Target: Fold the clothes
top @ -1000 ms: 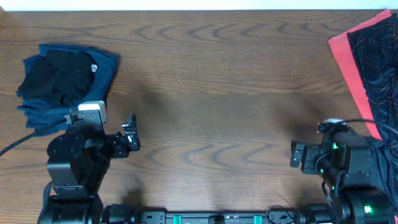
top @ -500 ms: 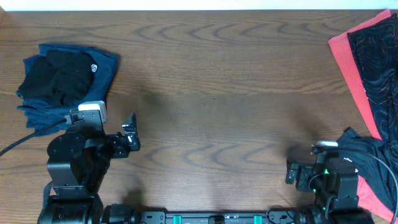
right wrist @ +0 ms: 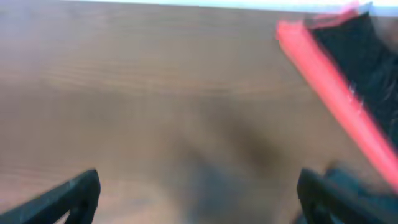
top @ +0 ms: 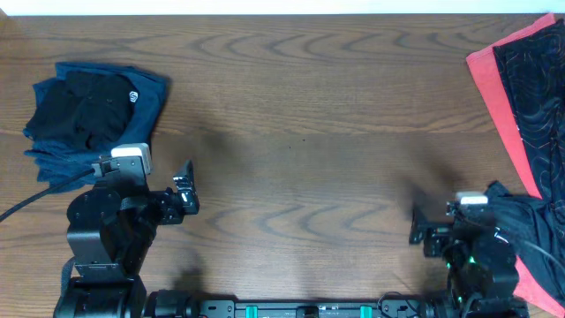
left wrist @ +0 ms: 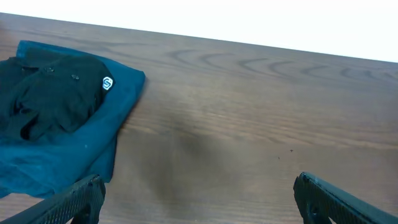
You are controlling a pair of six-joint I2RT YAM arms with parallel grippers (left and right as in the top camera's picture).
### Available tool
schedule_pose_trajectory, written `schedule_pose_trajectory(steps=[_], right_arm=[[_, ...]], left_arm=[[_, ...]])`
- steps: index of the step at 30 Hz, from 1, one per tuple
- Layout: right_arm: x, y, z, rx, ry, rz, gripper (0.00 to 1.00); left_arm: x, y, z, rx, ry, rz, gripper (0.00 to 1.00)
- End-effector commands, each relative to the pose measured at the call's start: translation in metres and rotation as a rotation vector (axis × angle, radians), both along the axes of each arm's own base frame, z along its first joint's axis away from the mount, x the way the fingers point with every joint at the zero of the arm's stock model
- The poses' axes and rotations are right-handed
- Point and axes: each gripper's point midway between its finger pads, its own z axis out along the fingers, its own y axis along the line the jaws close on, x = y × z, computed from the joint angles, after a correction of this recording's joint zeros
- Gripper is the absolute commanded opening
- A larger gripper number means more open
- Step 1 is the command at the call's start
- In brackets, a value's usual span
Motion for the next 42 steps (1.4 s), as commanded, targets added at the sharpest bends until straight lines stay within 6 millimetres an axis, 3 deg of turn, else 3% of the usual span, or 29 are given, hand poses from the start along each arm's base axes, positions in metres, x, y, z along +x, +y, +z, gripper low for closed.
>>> schedule_pose_trajectory(steps=[1, 8, 14, 21, 25, 42], right_arm=[[0.014, 0.002, 0.006, -0.154, -0.096, 0.065, 0.99], [0.034, 0.004, 0.023, -0.151, -0.329, 0.049, 0.99], [0.039, 0.004, 0.022, -0.144, -0.450, 0.038, 0.99], [0.041, 0.005, 0.011, -0.154, -0.442, 0.046, 0.99], [0.040, 0.011, -0.008, -0.141, -0.364, 0.086, 0.99], [0.040, 0.011, -0.008, -0.140, -0.365, 0.086, 0.99]], left_arm=[[0.000, 0.003, -0.002, 0.023, 0.000, 0.004, 0.98], [0.000, 0.003, -0.002, 0.023, 0.000, 0.004, 0.98], [0.000, 0.003, -0.002, 0.023, 0.000, 0.004, 0.98], [0.000, 0.003, -0.002, 0.023, 0.000, 0.004, 0.98], [0.000, 0.003, -0.002, 0.023, 0.000, 0.004, 0.98], [0.000, 0.003, -0.002, 0.023, 0.000, 0.004, 0.98]])
